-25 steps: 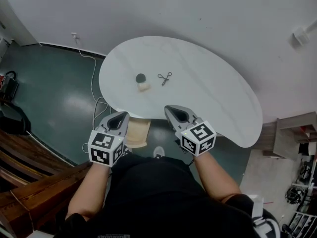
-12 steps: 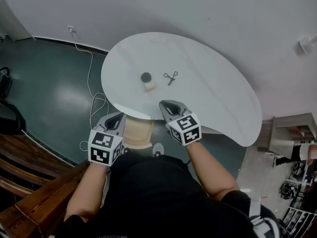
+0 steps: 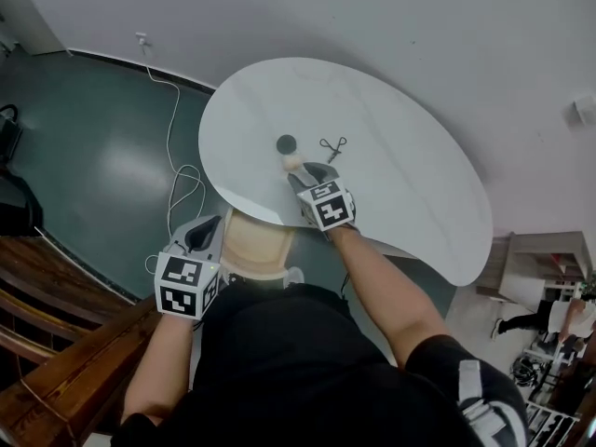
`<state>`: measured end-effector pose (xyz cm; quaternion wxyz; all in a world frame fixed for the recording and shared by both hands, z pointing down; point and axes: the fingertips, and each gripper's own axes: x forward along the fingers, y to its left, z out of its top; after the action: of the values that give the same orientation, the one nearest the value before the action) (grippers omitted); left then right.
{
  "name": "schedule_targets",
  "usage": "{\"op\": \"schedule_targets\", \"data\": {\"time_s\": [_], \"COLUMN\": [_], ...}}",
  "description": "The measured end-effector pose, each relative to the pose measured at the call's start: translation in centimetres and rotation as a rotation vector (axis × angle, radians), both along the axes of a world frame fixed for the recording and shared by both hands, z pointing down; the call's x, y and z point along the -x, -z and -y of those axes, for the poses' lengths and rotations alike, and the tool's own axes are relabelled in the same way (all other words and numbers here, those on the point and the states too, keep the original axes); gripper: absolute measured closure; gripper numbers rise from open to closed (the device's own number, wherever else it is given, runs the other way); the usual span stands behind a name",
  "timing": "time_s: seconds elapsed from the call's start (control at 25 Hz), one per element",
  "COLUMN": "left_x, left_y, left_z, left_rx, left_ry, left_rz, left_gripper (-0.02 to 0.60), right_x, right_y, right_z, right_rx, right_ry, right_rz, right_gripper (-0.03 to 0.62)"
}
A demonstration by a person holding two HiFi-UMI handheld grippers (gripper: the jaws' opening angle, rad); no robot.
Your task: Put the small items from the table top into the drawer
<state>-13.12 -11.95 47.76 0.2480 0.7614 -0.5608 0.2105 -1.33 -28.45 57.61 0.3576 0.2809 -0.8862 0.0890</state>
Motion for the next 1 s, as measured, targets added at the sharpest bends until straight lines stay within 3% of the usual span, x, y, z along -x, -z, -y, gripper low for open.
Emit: {"op": "schedule_targets", "data": {"time_s": [0.52, 0.76, 1.0], "left_x": [3.0, 3.7, 3.8], "left_y": [-0.4, -0.4, -0.1], "left_z": [-2.7, -2.8, -2.5], "left_rx": [0.034, 0.037, 0.023], "left_ry": [0.119, 0.145, 0.14], "left_rz": [0.002, -0.009, -0.01], "left_gripper": [0.566, 0.566, 0.566], "right_x": [3.1, 3.0, 2.3], "right_y": [-4.7, -5.2, -4.8], "right_z": [3.2, 3.8, 3.7], "right_rx": [-0.029, -0.074, -0.084], "right_ry": [0.011, 0.059, 0.087], "right_rz": [-0.175, -0.223, -0.224], "right_gripper": [0.355, 0.356, 0.432]}}
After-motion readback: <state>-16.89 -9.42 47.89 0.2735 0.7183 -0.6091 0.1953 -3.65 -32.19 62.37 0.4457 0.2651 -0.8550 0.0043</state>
